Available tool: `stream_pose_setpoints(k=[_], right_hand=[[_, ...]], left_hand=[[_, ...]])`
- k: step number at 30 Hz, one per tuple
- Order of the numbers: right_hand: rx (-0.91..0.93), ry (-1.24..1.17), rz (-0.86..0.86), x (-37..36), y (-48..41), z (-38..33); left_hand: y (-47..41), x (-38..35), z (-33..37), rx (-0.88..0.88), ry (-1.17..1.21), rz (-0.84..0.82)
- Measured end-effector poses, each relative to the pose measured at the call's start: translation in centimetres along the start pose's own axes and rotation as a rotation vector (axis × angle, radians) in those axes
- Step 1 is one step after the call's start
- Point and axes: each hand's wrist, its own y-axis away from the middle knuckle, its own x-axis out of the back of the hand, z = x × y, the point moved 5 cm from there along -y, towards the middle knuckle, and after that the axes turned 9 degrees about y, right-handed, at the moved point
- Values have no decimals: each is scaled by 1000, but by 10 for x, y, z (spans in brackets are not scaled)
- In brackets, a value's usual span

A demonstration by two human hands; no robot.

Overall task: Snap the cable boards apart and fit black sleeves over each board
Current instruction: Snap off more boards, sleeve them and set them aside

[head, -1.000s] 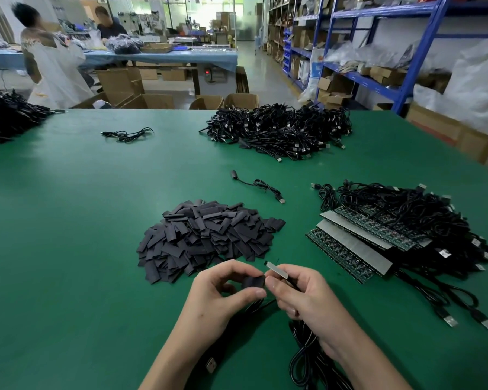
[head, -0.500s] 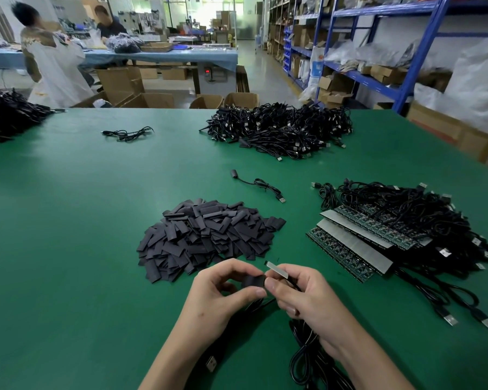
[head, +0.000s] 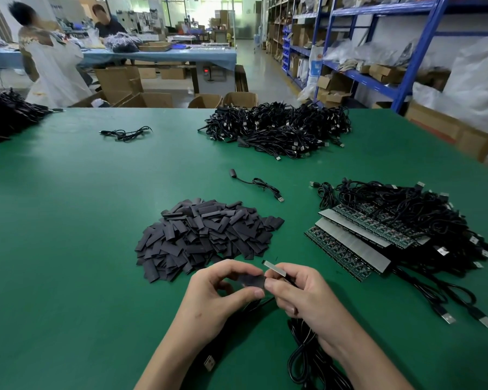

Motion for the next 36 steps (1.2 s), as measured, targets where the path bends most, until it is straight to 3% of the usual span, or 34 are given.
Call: stream_pose_setpoints(k=[27,36], right_hand=[[9,227,124,4,1,5],[-1,226,94,2,1,1]], left_hand=[[3,-2,13,-209,-303,-21],[5,-1,17,-229,-328,-17]])
